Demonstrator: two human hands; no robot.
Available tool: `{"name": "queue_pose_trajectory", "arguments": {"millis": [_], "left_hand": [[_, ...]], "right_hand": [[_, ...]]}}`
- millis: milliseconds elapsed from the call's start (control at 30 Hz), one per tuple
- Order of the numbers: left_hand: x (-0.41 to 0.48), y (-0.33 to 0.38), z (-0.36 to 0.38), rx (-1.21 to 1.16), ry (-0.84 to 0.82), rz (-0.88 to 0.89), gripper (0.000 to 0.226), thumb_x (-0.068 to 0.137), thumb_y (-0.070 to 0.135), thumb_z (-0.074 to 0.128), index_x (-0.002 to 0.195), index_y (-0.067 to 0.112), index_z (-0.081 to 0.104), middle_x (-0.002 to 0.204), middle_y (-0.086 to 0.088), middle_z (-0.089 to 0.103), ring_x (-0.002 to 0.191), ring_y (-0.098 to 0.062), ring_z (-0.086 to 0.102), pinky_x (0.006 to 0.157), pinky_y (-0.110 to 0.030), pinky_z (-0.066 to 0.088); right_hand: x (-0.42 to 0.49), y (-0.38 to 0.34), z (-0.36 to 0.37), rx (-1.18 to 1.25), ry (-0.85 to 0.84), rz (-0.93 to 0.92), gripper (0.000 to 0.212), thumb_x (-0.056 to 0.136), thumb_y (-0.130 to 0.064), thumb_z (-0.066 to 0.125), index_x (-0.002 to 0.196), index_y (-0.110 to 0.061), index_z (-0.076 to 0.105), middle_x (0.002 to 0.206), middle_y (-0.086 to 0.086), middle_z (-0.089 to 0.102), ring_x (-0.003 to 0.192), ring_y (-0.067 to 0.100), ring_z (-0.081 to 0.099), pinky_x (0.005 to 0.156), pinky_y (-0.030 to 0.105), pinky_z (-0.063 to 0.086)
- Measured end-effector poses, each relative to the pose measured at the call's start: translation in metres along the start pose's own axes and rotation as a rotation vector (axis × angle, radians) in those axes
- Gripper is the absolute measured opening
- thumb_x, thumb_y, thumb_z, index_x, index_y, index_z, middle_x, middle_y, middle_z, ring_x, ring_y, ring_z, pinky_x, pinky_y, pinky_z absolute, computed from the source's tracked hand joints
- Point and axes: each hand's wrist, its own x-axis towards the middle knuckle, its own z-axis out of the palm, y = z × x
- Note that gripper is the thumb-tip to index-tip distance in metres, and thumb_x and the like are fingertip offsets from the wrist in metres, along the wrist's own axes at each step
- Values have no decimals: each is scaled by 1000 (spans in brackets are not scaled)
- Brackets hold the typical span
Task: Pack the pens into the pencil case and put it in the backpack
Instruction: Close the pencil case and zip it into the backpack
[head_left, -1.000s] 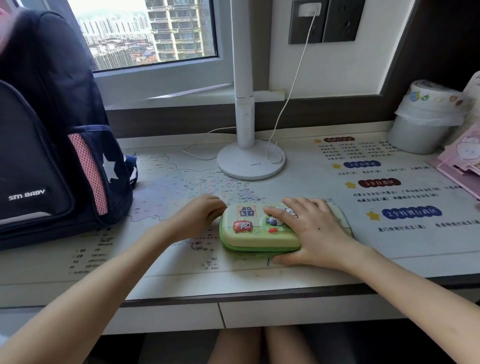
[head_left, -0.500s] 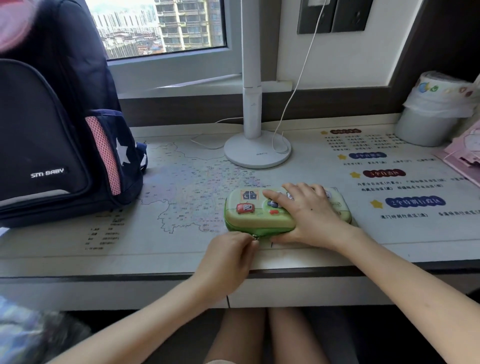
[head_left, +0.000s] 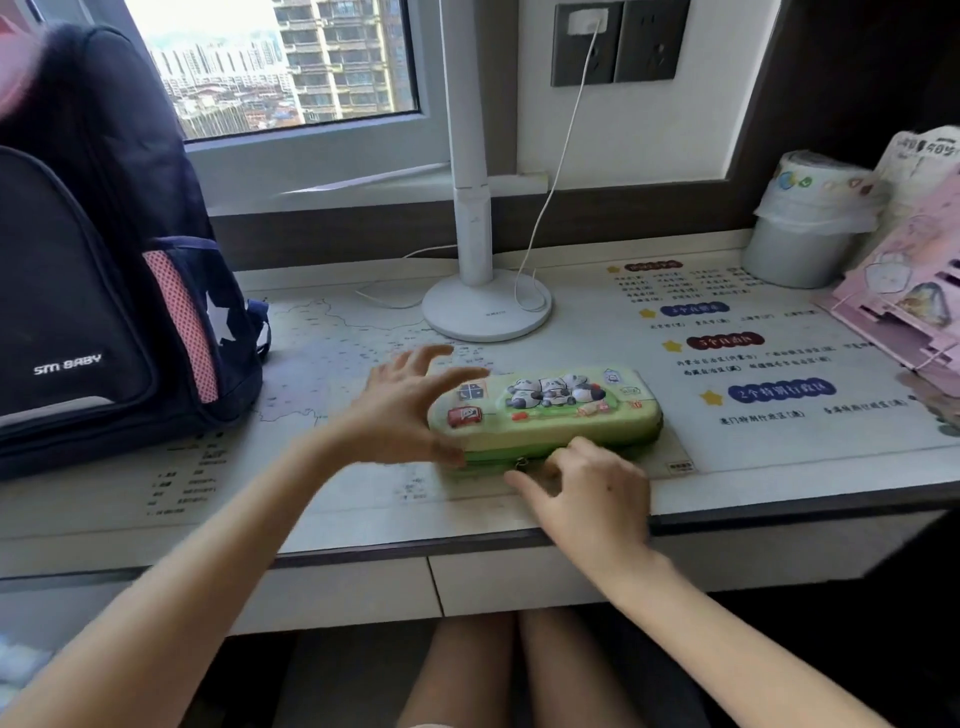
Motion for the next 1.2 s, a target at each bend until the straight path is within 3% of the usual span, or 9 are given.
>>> {"name": "queue_pose_trajectory", "arguments": {"millis": [67, 133, 233, 400, 600, 700, 767, 1000, 1200], "left_hand": [[20, -3, 1, -9, -227, 11, 100, 64, 42, 78, 141, 48, 15, 153, 3, 7, 139, -23, 7, 114, -48, 13], [37, 2, 8, 21, -302, 36, 109, 63, 38, 81, 143, 46, 7, 151, 1, 13, 137, -25, 14, 113, -46, 20], [49, 6, 19, 111, -246, 67, 117, 58, 40, 82, 143, 45, 3, 138, -3, 28, 124, -25, 26, 106, -39, 29], [45, -6, 27, 123, -153, 109, 117, 57, 49, 78, 142, 47, -1, 129, 1, 31, 117, -21, 28, 97, -32, 34], [48, -7, 31, 151, -126, 125, 117, 56, 53, 76, 143, 46, -2, 125, 2, 33, 110, -20, 29, 96, -34, 37], [50, -7, 31, 157, -134, 119, 117, 57, 54, 75, 143, 44, -4, 124, 1, 33, 109, -20, 29, 94, -34, 38], [50, -8, 30, 158, -136, 127, 117, 57, 56, 74, 143, 45, -5, 123, 1, 32, 107, -18, 28, 93, -33, 38], [49, -11, 30, 165, -143, 174, 116, 59, 58, 71, 142, 47, -9, 121, 4, 31, 104, -15, 27, 92, -31, 37], [52, -14, 31, 170, -159, 192, 116, 58, 57, 72, 140, 50, -10, 123, 6, 29, 104, -15, 25, 94, -30, 35]], "right_hand": [[-3, -11, 11, -2, -15, 61, 37, 57, -48, 81, 47, -18, 61, 49, -4, 58, 42, 18, 56, 45, 17, 27], [-3, -20, 16, 57, 7, 119, 35, 57, -36, 82, 44, -18, 56, 47, -4, 56, 39, 19, 54, 44, 17, 24], [-4, -22, 20, 130, 74, 109, 26, 59, -23, 70, 44, -18, 49, 45, -2, 53, 38, 20, 50, 43, 18, 23], [-9, 26, 1, 45, 59, -91, 19, 69, -25, 48, 53, -15, 52, 49, -2, 53, 40, 19, 51, 40, 19, 28], [19, 112, -39, -57, -82, -76, 17, 68, -12, 79, 63, -17, 64, 52, -6, 61, 43, 14, 54, 41, 17, 28], [41, 122, -41, -48, -165, -148, 15, 71, -16, 78, 64, -17, 65, 53, -6, 61, 46, 9, 47, 42, 13, 24], [42, 129, -40, -81, -218, -195, 24, 69, -12, 78, 59, -16, 57, 49, -5, 54, 44, 10, 45, 41, 17, 24], [68, 151, -32, 49, -311, -84, 19, 84, -15, 60, 66, -10, 57, 56, -1, 54, 52, 11, 49, 49, 26, 35], [148, 146, -5, 11, -509, -334, 15, 90, -18, 55, 94, -8, 66, 90, 4, 68, 83, 20, 61, 72, 27, 41]]}}
